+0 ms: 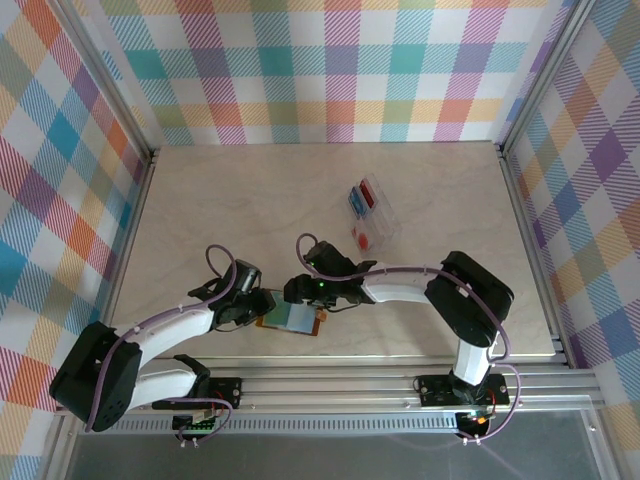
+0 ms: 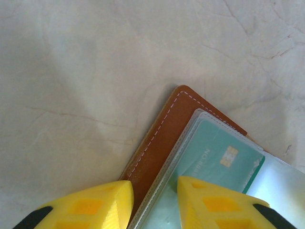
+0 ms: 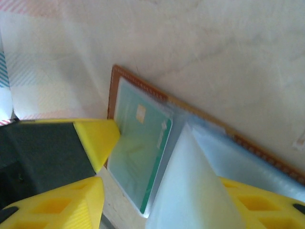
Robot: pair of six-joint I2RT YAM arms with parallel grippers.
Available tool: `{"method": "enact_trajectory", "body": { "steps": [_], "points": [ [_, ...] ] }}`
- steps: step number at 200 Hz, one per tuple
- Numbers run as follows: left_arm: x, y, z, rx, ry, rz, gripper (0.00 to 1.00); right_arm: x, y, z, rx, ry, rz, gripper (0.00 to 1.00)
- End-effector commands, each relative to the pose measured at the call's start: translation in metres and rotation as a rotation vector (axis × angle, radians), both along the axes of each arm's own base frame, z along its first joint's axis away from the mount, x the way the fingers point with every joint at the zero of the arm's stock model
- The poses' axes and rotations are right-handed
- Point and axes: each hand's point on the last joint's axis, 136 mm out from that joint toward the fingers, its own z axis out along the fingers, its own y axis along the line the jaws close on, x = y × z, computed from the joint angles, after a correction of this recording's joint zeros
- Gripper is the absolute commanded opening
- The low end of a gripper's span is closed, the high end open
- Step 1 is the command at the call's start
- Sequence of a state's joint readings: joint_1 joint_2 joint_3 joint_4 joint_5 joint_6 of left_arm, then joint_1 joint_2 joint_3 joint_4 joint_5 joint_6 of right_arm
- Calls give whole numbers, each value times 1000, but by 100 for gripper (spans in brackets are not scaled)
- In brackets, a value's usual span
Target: Put the credit cards into the card holder
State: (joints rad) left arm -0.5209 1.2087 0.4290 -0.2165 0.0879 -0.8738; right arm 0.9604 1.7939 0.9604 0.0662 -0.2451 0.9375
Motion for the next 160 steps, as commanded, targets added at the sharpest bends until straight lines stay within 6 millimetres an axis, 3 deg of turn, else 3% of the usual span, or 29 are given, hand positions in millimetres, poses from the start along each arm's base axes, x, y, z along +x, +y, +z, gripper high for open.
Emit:
{"method": "enact_trajectory", "body": {
  "steps": [1,42,131,160],
  "points": [
    [-23,18,-37,80,107,6,34,-13,11,19,78,27,22,58],
    [-25,14,-44,65,115,3,29,-18,18,32,85,-6,43,58],
    [-10,-28,-36,-60,101,-56,30,14,26,21,92,-73,45,62],
    [-2,-16,-25,-82,86,-27,33,17,27,16,92,-74,59,67]
  ]
}}
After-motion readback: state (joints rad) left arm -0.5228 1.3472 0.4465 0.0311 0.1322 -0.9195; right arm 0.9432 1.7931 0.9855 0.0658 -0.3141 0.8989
